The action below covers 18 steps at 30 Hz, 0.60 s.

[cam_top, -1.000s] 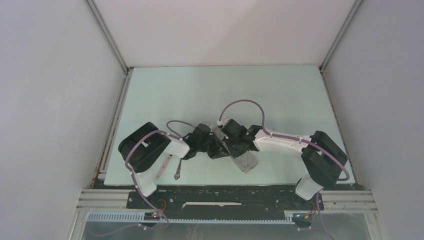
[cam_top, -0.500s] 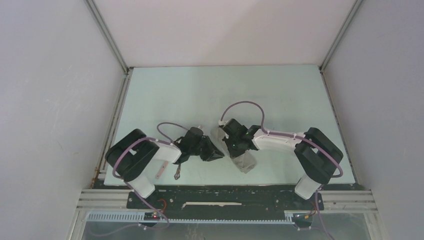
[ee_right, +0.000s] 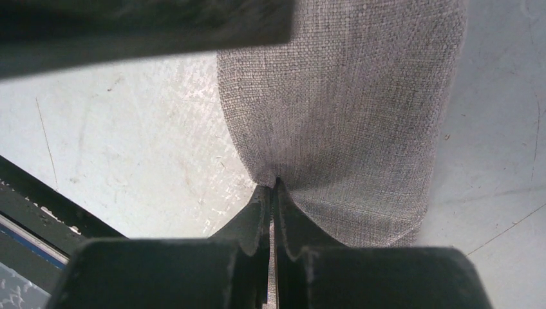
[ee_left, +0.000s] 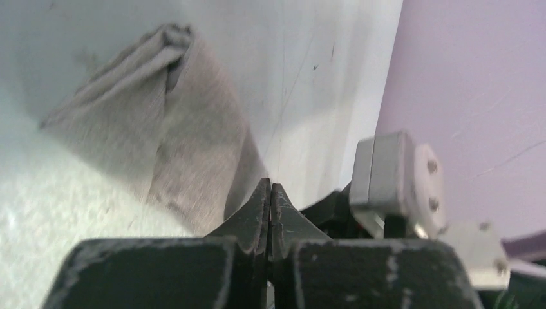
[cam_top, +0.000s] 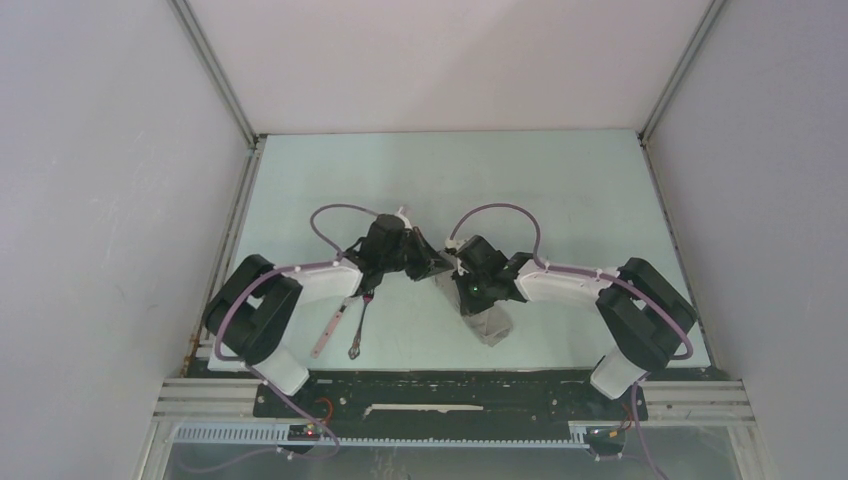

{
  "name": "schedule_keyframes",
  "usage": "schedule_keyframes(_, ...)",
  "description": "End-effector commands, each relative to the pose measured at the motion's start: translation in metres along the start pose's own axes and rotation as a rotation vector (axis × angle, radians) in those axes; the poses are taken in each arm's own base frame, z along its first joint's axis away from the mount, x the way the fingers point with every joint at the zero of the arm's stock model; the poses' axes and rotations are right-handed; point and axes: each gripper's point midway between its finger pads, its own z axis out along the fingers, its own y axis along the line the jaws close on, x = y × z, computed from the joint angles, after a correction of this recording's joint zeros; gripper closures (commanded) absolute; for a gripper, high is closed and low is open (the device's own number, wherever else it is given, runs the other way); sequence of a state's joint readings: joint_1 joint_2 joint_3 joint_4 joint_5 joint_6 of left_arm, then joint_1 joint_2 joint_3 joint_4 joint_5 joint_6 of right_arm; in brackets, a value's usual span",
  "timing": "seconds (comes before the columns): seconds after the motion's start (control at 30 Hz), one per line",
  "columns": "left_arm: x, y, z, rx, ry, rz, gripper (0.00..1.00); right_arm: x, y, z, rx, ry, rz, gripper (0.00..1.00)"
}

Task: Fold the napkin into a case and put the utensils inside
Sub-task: Smooth out the smaller rectangle-folded napkin at the center of the board.

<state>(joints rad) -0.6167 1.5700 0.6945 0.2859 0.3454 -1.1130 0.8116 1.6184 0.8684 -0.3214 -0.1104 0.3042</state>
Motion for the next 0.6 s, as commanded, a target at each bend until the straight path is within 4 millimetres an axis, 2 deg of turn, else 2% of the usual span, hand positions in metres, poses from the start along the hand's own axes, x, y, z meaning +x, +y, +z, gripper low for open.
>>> schedule_keyframes(0.0,-0.006,-0.005,0.022,0.003,0.033,0.034,1.00,0.007,-0.004,0.003,0.002,0.009,0.015,0.97)
schedule_keyframes(0.13,0.011,0.013,0.034,0.009,0.098,-0.005,1.00,0.007,-0.005,0.001,0.002,0.004,0.024,0.97)
schedule_keyframes(0.27,0.021,0.055,0.032,-0.063,0.115,-0.019,1.00,0.010,-0.001,-0.003,-0.016,0.011,0.034,0.93)
schedule_keyframes(0.33,0.016,0.079,0.030,-0.120,0.101,-0.027,1.00,0.017,0.001,-0.007,-0.037,0.022,0.041,0.88)
schedule_keyframes(0.43,0.012,0.096,0.026,-0.156,0.101,-0.019,1.00,0.021,0.008,-0.018,-0.073,0.022,0.046,0.76)
schedule_keyframes(0.5,0.012,0.098,0.027,-0.168,0.115,0.004,1.00,0.010,0.014,-0.031,-0.112,-0.020,0.049,0.64)
schedule_keyframes(0.57,0.013,0.093,0.028,-0.148,0.135,0.011,1.00,-0.010,0.021,-0.042,-0.175,-0.083,0.070,0.57)
